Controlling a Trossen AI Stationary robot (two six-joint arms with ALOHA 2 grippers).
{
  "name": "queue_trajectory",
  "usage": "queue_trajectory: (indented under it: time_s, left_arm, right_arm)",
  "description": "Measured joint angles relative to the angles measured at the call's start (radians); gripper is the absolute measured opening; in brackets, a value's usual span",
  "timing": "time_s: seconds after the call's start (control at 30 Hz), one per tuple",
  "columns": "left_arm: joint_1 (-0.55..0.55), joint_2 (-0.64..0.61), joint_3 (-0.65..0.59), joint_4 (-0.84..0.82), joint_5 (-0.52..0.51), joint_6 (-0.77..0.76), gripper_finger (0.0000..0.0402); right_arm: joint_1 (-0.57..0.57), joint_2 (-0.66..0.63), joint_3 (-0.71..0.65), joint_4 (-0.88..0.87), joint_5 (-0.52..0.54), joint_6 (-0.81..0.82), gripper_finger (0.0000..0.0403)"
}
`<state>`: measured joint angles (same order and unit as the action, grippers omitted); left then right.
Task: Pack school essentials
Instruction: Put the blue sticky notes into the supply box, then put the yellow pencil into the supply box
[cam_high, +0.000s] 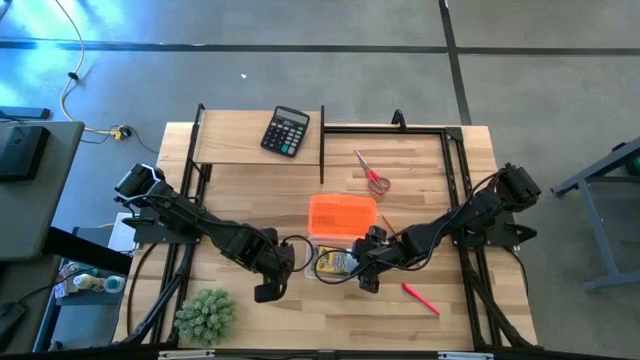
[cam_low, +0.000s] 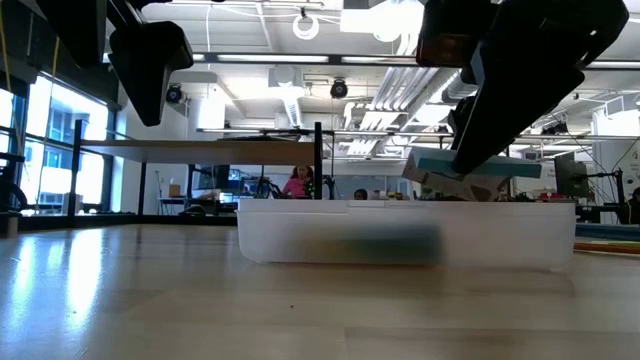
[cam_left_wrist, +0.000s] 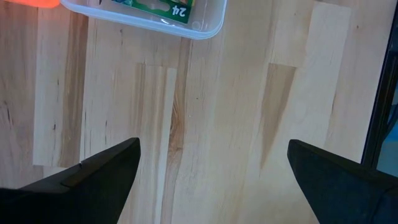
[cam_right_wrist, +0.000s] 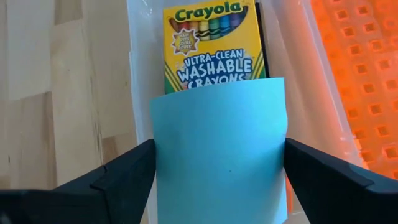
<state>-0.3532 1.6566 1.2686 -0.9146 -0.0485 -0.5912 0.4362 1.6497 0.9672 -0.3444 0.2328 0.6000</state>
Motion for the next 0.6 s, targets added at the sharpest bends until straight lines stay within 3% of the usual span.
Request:
queue_trajectory:
  time_s: [0.43, 0.6]
  left_arm:
    - [0.0, 0.0, 0.0, 0.0, 0.0, 0.0, 0.0395]
    - [0.0, 0.0, 0.0, 0.0, 0.0, 0.0, 0.0395]
  right_arm:
    - [0.0, 0.0, 0.0, -0.014, 0.021, -0.022, 0.0394]
    - [0.0, 0.0, 0.0, -0.014, 0.033, -0.017, 0.0399]
